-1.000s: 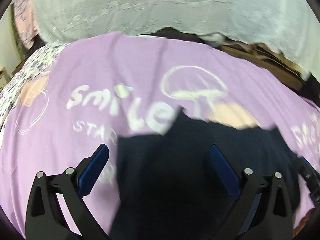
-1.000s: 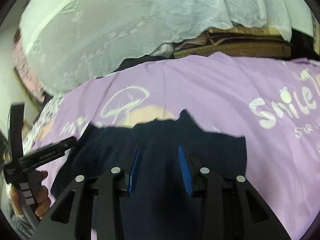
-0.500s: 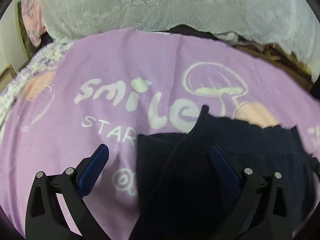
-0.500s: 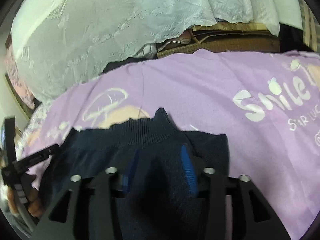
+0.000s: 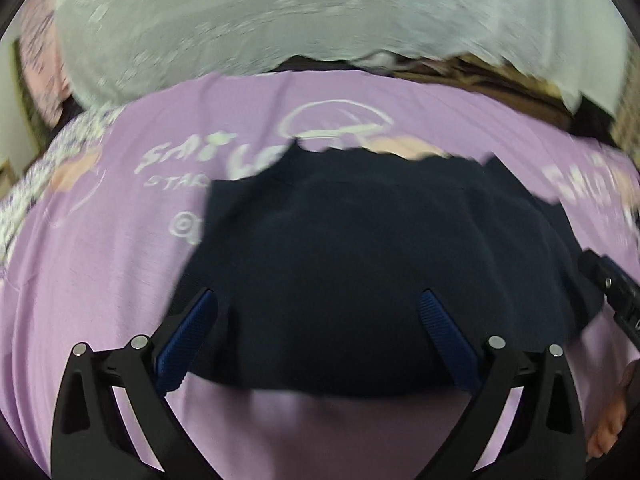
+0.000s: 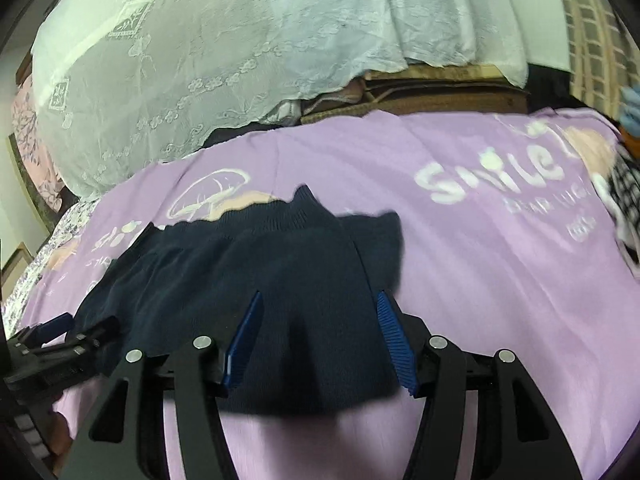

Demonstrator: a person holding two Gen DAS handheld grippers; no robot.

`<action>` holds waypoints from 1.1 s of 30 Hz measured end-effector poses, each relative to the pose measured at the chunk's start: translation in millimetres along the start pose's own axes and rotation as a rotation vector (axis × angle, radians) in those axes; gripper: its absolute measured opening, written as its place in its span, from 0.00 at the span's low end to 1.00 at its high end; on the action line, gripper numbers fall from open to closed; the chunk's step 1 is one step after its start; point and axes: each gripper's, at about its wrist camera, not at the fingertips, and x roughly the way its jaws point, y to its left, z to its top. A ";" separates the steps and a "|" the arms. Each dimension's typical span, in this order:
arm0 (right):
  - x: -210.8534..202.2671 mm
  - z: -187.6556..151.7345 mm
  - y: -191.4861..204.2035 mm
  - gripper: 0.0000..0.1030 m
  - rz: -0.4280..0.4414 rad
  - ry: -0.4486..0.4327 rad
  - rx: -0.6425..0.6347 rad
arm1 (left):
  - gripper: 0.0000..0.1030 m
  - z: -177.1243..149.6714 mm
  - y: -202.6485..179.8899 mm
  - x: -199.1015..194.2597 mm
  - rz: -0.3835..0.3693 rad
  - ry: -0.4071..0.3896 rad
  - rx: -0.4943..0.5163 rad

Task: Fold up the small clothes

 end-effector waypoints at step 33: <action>11.7 -20.3 -16.1 0.63 0.022 0.120 0.091 | 0.96 4.3 -0.5 22.9 0.017 0.026 -0.117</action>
